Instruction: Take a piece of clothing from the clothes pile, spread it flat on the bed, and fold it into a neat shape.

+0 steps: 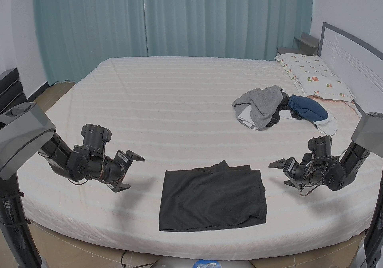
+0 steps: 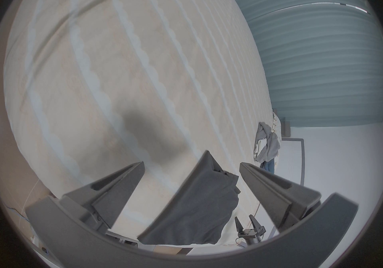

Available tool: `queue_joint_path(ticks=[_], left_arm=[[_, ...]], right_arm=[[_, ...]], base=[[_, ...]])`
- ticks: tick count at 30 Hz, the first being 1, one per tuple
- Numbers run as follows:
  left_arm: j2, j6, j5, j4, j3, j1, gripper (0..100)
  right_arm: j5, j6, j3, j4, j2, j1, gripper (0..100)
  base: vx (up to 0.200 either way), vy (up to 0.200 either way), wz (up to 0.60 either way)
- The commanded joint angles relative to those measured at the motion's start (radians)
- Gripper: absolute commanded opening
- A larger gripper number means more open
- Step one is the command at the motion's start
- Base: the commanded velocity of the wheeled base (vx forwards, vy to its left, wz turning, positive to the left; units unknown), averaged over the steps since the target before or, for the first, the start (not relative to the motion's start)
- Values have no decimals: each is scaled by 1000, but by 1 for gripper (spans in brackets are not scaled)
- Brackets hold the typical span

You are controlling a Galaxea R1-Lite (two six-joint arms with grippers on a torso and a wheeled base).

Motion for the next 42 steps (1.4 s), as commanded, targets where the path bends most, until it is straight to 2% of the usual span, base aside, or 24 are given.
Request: queue_joint_path(ticks=[1,5,9,12,14,21,27,28,33,37,39,42], left_arm=[[12,13,36,1,6,-44,100],[53,58,96,-1,-9,-85,100],[145,225,239,-2,-52,-106,100],[191,268,312,-19,-92,-106,100],[196,268,317,-27,-97,-108,100],[251,272,322,-185,-108,-102,100],[256,272,322,-199,-112,-105,100],[256,272,322,-197,-112,-105,0],[256,271,323,-197,-112,-105,0],[251,268,361,-195,-100,-106,0],[252,266,404,-197,-100,-102,0],[252,266,412,-197,-100,-100,0]], right_arm=[[0,6,-8,0,-4,25,100],[0,15,-11,-1,1,51,100],[-2,19,-11,0,7,74,100],[-5,15,-16,0,10,90,100],[-5,14,-17,0,12,93,100],[-9,11,-85,10,36,137,100],[-9,8,-141,14,87,145,100],[-9,9,-143,14,88,145,100],[-11,8,-180,13,124,163,100],[-14,5,-223,13,164,183,100],[-16,-1,-244,16,174,196,100],[-16,-3,-252,16,179,197,100]], base=[[0,-200,0],[0,-50,0],[0,0,0],[0,0,0],[0,0,0],[0,0,0],[0,0,0],[0,0,0],[0,0,0],[0,0,0],[0,0,0],[0,0,0]])
